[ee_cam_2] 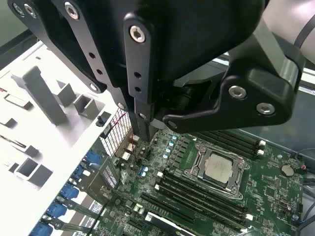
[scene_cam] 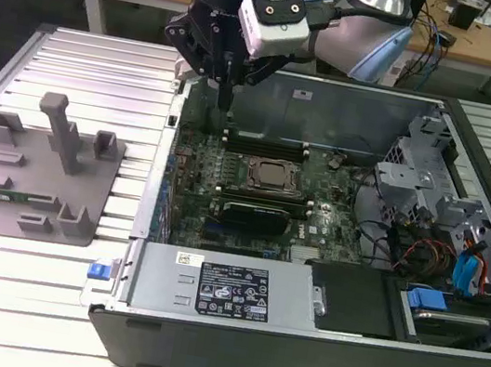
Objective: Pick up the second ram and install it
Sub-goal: 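Reach for the second ram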
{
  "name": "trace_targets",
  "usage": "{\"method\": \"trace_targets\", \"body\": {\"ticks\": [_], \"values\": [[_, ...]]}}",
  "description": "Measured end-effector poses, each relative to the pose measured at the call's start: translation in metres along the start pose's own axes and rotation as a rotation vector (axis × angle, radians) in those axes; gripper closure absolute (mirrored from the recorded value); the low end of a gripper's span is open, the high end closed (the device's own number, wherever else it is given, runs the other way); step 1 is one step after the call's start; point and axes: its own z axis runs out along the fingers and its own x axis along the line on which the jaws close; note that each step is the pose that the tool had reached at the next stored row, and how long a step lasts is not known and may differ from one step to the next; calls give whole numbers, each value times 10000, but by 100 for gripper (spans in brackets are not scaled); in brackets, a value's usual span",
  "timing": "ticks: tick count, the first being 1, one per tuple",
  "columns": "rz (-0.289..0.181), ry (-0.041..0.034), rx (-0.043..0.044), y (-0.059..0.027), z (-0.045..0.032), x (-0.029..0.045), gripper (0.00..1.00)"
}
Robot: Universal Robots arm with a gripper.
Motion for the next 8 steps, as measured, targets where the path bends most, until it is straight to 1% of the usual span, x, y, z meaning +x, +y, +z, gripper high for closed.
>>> {"method": "trace_targets", "body": {"ticks": [5,8], "values": [[-1,0,0,0,0,1,92],[0,-1,-2,-1,1,14,92]]}}
